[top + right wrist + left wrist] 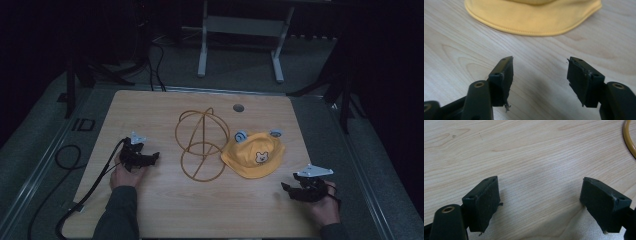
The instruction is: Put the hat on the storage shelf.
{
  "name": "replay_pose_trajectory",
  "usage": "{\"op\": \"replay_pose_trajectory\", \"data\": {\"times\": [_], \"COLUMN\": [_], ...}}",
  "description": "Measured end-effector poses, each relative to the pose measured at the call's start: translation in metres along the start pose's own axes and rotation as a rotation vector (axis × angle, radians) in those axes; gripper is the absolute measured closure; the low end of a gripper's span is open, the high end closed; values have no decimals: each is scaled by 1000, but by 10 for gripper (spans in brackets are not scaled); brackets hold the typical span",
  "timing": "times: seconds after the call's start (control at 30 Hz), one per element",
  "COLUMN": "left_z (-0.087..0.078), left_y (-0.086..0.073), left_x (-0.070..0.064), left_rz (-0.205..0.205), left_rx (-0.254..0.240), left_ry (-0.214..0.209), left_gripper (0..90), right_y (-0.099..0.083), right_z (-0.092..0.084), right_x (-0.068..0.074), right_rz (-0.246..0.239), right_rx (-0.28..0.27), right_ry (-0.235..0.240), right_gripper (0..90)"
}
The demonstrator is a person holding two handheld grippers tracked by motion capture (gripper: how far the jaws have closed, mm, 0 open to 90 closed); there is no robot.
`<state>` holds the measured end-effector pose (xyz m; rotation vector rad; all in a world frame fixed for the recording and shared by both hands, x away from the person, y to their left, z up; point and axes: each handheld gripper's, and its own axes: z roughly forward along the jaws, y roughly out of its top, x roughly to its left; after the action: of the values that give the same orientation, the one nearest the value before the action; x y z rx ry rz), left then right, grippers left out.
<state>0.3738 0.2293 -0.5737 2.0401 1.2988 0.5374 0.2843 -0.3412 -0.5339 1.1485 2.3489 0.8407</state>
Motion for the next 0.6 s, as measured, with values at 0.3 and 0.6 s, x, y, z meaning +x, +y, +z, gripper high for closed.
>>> {"op": "replay_pose_trajectory", "data": {"times": [0.3,0.6], "left_z": [0,0], "left_y": [0,0], "left_x": [0,-1], "left_rz": [-4,-9], "left_rx": [-1,-3], "left_ry": [4,10], "left_gripper": [165,165], "right_y": [19,40], "right_z": [-10,-20], "right_x": [-12,-16], "right_rz": [-26,-113], "right_rx": [-24,-5], "right_ry": [42,53], "right_gripper": [398,397]}}
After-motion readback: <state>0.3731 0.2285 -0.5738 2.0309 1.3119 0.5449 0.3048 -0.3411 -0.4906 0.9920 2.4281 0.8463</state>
